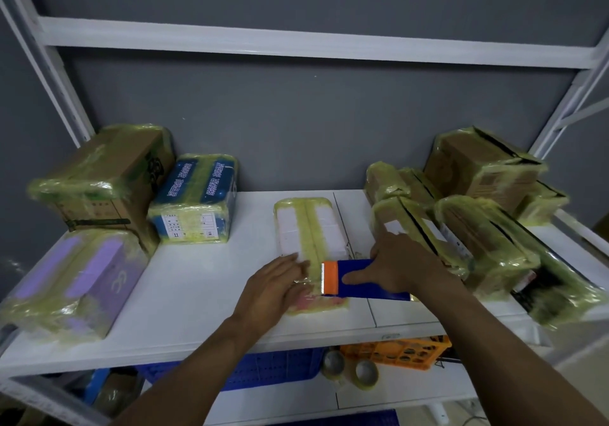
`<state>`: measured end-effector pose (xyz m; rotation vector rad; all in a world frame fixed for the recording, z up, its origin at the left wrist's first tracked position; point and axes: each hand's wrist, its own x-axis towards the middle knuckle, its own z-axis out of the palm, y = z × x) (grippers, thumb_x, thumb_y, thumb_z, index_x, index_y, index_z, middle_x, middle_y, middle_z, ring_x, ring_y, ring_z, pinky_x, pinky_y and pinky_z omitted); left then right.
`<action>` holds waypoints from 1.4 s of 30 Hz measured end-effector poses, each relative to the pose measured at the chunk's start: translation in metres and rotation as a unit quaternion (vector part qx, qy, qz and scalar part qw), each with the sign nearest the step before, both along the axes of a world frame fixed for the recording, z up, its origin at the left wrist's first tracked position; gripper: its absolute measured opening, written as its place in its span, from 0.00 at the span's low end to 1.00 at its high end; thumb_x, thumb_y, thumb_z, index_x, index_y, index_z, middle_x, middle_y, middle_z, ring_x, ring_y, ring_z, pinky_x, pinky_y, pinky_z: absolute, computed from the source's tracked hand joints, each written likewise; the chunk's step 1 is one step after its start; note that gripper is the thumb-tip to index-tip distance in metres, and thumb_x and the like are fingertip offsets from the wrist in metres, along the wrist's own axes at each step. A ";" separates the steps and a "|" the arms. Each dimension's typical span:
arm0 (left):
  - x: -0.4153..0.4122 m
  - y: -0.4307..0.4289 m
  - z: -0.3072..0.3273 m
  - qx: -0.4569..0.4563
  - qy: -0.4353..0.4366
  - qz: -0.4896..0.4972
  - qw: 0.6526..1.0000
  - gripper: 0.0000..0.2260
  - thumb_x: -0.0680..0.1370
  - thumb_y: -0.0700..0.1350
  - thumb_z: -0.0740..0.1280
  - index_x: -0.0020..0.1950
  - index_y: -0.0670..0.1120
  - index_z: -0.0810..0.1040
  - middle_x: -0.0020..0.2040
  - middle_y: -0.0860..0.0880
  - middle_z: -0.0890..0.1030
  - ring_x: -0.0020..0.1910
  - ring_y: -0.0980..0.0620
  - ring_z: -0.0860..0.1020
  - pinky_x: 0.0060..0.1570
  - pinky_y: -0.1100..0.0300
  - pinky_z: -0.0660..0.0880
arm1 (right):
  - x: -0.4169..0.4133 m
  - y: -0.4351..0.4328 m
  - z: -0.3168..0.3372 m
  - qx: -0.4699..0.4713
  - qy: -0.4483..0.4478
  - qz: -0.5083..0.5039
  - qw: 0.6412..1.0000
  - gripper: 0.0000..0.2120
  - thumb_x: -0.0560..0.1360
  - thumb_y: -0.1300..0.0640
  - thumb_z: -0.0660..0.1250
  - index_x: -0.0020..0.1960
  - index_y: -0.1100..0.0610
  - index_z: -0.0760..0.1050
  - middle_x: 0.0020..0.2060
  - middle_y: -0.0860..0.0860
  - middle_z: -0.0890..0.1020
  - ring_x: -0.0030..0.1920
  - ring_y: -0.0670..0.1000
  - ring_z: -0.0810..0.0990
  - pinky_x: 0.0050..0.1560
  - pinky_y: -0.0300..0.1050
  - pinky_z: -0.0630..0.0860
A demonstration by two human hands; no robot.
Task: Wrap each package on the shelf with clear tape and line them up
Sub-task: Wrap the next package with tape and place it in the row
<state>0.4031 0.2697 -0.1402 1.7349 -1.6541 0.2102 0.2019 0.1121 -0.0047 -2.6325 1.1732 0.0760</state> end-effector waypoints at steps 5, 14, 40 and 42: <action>0.004 0.003 0.000 0.037 0.007 -0.010 0.999 0.17 0.81 0.51 0.65 0.69 0.53 0.79 0.69 0.56 0.78 0.73 0.56 0.70 0.70 0.61 0.69 | -0.001 0.001 -0.006 0.006 -0.025 0.003 1.000 0.36 0.62 0.23 0.73 0.48 0.56 0.81 0.41 0.49 0.83 0.40 0.48 0.82 0.42 0.41 0.78; 0.024 0.017 0.009 0.061 0.011 -0.031 0.998 0.19 0.83 0.54 0.58 0.68 0.50 0.80 0.69 0.55 0.77 0.74 0.56 0.68 0.70 0.57 0.71 | -0.007 0.000 0.003 -0.005 -0.040 0.014 0.999 0.36 0.60 0.21 0.72 0.42 0.54 0.82 0.40 0.48 0.82 0.38 0.46 0.80 0.34 0.37 0.70; 0.022 0.018 0.016 0.027 -0.009 -0.031 0.999 0.09 0.80 0.50 0.68 0.57 0.51 0.85 0.63 0.59 0.82 0.70 0.59 0.72 0.72 0.58 0.67 | -0.020 0.009 -0.005 -0.013 -0.056 -0.016 0.998 0.40 0.58 0.19 0.71 0.44 0.57 0.84 0.37 0.49 0.83 0.37 0.46 0.80 0.34 0.37 0.73; 0.024 0.021 0.017 0.041 -0.002 -0.044 0.998 0.12 0.81 0.50 0.67 0.63 0.53 0.82 0.65 0.60 0.79 0.72 0.59 0.70 0.72 0.59 0.66 | -0.022 0.009 -0.007 -0.017 -0.055 -0.018 0.998 0.41 0.57 0.19 0.71 0.45 0.57 0.84 0.38 0.50 0.84 0.38 0.46 0.81 0.38 0.38 0.75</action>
